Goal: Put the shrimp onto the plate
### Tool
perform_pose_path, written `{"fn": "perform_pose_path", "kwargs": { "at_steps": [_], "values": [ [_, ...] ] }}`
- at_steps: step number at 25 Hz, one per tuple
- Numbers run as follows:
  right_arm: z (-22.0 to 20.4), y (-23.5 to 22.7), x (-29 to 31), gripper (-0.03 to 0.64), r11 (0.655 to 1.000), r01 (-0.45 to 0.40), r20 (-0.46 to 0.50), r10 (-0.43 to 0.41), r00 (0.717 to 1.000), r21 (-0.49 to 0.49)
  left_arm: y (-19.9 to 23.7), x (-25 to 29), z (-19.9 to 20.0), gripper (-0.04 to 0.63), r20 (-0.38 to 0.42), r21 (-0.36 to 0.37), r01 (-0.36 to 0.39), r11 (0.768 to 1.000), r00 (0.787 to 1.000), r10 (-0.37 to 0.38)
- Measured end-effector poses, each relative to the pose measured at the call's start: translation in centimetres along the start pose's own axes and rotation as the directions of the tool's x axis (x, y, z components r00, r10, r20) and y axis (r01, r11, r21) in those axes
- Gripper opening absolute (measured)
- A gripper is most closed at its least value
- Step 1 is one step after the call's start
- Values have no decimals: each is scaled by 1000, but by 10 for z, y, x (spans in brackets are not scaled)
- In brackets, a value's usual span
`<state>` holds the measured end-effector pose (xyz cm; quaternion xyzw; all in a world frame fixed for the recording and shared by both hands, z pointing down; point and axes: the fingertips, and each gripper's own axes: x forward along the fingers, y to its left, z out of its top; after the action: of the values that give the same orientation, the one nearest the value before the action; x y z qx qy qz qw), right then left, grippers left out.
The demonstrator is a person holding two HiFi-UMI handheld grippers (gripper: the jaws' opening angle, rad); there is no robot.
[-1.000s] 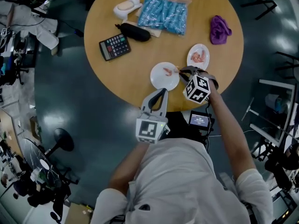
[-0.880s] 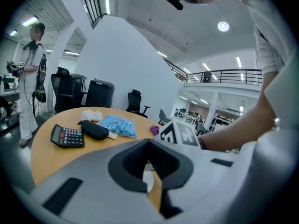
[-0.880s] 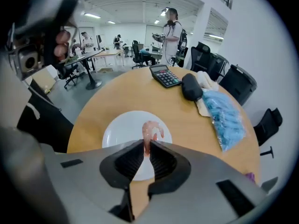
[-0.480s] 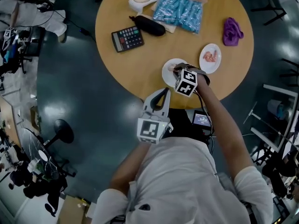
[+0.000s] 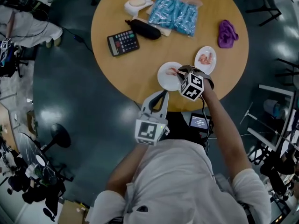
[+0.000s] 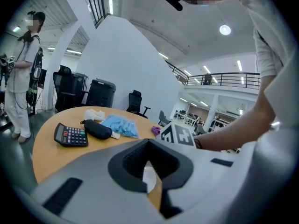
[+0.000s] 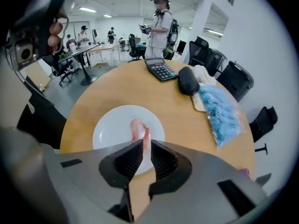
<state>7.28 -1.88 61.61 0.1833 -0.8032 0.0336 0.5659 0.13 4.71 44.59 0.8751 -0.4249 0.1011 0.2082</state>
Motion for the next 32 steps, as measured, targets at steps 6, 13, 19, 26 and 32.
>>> {"fn": "perform_pose_path", "kwargs": {
  "at_steps": [6,13,19,26,32],
  "values": [
    [-82,-80,-32,55,979,142,-58,-135,989,146,-6,9,1,8,-5,16,11,1000,1000,-11],
    [-156,-96,-24,55,996,45,-212,-28,977,75,-13,12,0,8,-16,-4,-1,1000,1000,1],
    [-159,-96,-10,57,1000,-6,-238,5,971,-2,-13,18,-8,8,-37,-2,-13,1000,999,13],
    [-161,-101,-6,67,993,-41,-290,7,957,-113,-14,21,-2,8,-26,-3,-19,1000,999,19],
    [-160,-100,-4,73,984,-63,-306,9,952,-167,-13,22,-2,8,-21,-19,-26,999,999,25]
  ]
}}
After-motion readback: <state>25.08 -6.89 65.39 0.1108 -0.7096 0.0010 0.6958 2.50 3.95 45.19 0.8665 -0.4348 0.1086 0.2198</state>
